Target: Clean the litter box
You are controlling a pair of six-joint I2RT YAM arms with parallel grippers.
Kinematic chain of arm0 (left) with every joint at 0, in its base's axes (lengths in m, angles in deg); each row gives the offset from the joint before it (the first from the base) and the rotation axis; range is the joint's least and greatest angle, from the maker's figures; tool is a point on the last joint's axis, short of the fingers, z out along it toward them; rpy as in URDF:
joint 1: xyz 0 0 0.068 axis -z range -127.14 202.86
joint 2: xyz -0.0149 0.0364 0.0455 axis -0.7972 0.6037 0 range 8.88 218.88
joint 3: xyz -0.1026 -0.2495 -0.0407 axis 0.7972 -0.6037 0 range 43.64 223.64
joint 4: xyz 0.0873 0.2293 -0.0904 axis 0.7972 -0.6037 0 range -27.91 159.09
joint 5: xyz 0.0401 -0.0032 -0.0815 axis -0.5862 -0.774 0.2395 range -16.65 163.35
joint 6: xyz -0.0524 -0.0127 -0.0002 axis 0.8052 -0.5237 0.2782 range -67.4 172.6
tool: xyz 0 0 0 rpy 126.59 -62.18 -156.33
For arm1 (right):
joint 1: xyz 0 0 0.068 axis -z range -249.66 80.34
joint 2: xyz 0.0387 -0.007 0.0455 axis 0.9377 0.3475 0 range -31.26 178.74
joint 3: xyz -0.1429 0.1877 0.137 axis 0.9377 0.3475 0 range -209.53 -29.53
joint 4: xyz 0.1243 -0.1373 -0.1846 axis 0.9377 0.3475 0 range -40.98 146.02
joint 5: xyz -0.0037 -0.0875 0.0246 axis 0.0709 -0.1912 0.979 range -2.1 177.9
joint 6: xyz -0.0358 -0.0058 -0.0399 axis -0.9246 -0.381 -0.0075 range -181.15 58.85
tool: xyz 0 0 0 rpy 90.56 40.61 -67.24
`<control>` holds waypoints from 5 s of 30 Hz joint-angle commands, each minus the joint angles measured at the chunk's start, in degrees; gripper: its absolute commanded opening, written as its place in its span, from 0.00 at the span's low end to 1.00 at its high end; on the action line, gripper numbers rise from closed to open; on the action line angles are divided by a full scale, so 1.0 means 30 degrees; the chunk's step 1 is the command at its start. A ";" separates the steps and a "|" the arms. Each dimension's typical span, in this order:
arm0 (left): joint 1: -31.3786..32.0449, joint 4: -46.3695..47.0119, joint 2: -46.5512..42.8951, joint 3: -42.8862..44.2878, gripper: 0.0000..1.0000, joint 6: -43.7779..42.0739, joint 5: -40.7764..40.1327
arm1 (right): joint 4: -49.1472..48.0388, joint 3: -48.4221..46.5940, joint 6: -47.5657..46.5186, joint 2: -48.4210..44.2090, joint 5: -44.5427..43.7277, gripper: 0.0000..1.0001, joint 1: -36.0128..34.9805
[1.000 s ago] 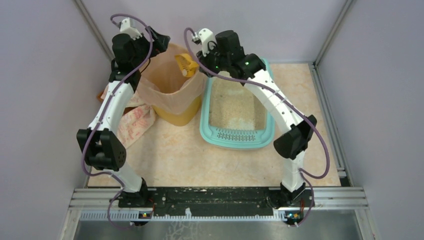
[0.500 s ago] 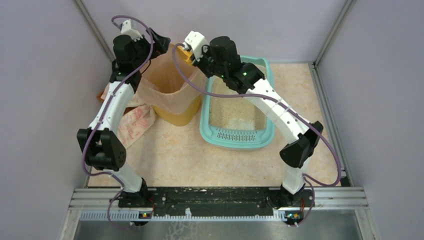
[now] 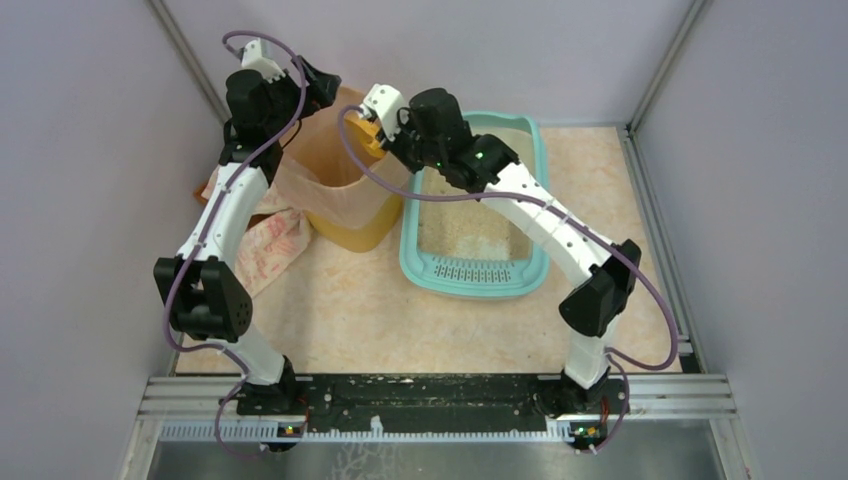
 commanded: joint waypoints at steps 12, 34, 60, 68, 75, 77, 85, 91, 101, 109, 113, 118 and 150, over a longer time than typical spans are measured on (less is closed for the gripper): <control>-0.0155 0.0714 -0.0385 -0.0270 0.97 0.0160 0.0307 | -0.5709 0.1754 0.7073 -0.3988 0.3207 0.00 0.3175; -0.0448 0.0655 -0.0221 -0.0517 0.98 0.0097 0.0442 | -0.2890 0.7577 1.5226 -0.7334 0.8353 0.00 1.3586; -0.0452 0.1022 0.1271 0.0254 0.97 0.0980 0.1106 | 1.2397 0.3855 0.9522 -0.1958 0.6490 0.00 1.2782; -0.0463 0.1094 0.1383 0.0340 0.97 0.0937 0.1068 | 1.1405 0.4274 0.9299 -0.0678 0.5563 0.00 1.1470; -0.0463 0.0883 0.1105 0.0313 0.97 0.0552 0.0850 | 0.9304 0.5624 0.9618 -0.0065 0.6361 0.00 1.1358; -0.0448 0.0832 0.1035 0.0265 0.97 0.0458 0.0786 | 0.8940 0.5806 0.9592 0.0154 0.6358 0.00 1.1371; -0.0478 0.0750 0.0853 0.0135 0.97 0.0282 0.0770 | 0.8101 0.6198 0.9351 0.1031 0.6498 0.00 1.1254; -0.0490 0.0772 0.0932 0.0230 0.97 0.0306 0.0775 | 0.6537 0.7443 0.9519 0.1510 0.7870 0.00 1.1163; -0.0507 0.0756 0.1130 0.0569 0.97 0.0360 0.0803 | 0.4668 0.8349 0.9134 0.3429 1.1855 0.00 1.1091; -0.0504 0.0593 0.0922 0.0568 0.97 0.0177 0.0695 | 0.4575 0.7618 0.8771 0.5252 1.4642 0.00 1.1091; -0.0492 0.0498 0.0819 0.0575 0.97 0.0001 0.0607 | 0.4617 0.7108 0.8984 0.4308 1.3438 0.00 1.1104; -0.0485 0.0605 0.0867 0.0524 0.97 0.0117 0.0648 | 0.6490 0.5368 0.8082 0.3092 0.9198 0.00 1.1028; 0.0085 0.2605 0.1270 -0.0037 0.99 0.1342 0.3668 | 0.6275 0.5032 0.8234 -0.1928 0.6438 0.00 1.0968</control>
